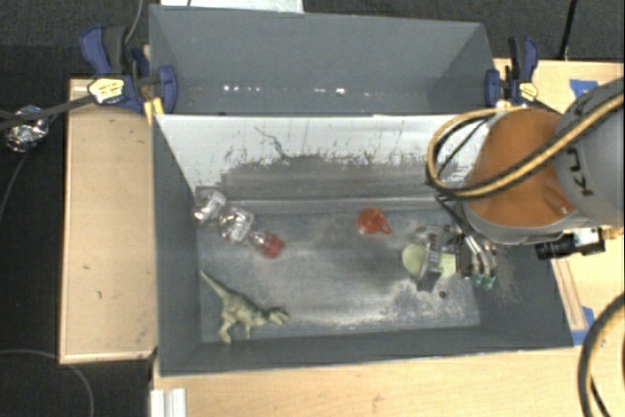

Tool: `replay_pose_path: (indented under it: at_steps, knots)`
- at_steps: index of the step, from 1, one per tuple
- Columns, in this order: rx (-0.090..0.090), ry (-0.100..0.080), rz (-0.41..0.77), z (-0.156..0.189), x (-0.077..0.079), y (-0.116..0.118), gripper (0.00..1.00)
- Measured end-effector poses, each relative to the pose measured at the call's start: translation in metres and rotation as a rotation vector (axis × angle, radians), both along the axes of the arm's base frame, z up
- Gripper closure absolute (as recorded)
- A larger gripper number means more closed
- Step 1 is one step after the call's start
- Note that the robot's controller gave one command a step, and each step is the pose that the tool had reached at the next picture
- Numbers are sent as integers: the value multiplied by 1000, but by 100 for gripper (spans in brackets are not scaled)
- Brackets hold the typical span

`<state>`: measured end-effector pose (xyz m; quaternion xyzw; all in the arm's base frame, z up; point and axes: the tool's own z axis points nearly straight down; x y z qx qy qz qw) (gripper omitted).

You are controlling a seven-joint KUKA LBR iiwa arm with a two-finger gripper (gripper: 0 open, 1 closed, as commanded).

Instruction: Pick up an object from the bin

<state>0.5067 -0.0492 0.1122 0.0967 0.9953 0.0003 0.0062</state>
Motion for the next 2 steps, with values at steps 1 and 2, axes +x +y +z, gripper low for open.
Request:
replay_pose_path:
  at_steps: [1, 2]
  knots:
    - [0, 0, 1, 10, 0, 0, 100]
    - [0, -3, 1, 16, 1, 0, 100]
